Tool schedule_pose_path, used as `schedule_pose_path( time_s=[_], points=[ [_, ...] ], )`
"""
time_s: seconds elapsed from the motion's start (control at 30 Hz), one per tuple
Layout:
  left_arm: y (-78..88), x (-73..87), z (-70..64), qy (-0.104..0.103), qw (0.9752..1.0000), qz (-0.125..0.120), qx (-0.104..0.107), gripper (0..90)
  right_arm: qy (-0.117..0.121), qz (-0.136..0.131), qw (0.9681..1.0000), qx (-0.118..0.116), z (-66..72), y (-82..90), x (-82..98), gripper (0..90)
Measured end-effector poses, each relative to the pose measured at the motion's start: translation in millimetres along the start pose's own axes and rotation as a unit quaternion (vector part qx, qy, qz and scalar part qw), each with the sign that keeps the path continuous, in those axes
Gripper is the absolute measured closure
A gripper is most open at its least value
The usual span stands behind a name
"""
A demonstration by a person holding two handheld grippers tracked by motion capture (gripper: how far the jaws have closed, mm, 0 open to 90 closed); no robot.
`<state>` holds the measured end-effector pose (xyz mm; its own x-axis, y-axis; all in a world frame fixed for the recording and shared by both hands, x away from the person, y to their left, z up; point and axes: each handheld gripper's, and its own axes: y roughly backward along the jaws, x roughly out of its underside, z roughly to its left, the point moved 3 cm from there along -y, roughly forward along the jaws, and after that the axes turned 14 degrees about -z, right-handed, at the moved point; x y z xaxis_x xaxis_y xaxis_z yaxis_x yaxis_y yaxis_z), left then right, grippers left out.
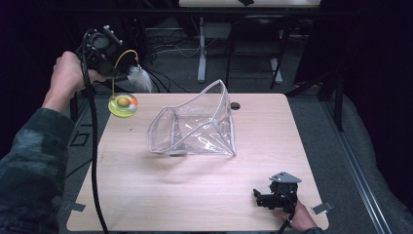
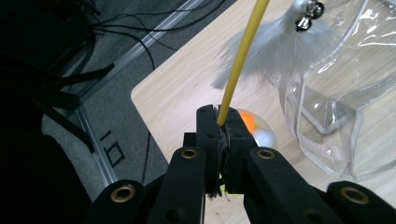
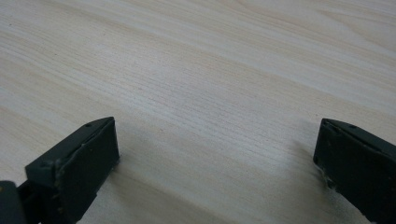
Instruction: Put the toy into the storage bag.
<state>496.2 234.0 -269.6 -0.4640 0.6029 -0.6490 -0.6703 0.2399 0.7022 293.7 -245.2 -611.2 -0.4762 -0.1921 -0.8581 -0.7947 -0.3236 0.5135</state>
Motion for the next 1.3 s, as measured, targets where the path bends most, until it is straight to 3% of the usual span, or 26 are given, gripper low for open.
schedule_pose_path(
  time_s=[0.8, 1.3],
  points=[
    [6.0, -45.2, -33.9, -0.05, 0.9985, -0.015, 0.016, 87.8, 0.002, -0.001, 1.0, 0.001, 0.0, 0.3, 0.3, 0.0],
    [-1.0, -62.2, -63.2, -0.069, 0.996, -0.028, 0.05, 87.8, 0.004, 0.0, 1.0, 0.0, -0.3, 0.6, 0.3, 0.0]
  ],
)
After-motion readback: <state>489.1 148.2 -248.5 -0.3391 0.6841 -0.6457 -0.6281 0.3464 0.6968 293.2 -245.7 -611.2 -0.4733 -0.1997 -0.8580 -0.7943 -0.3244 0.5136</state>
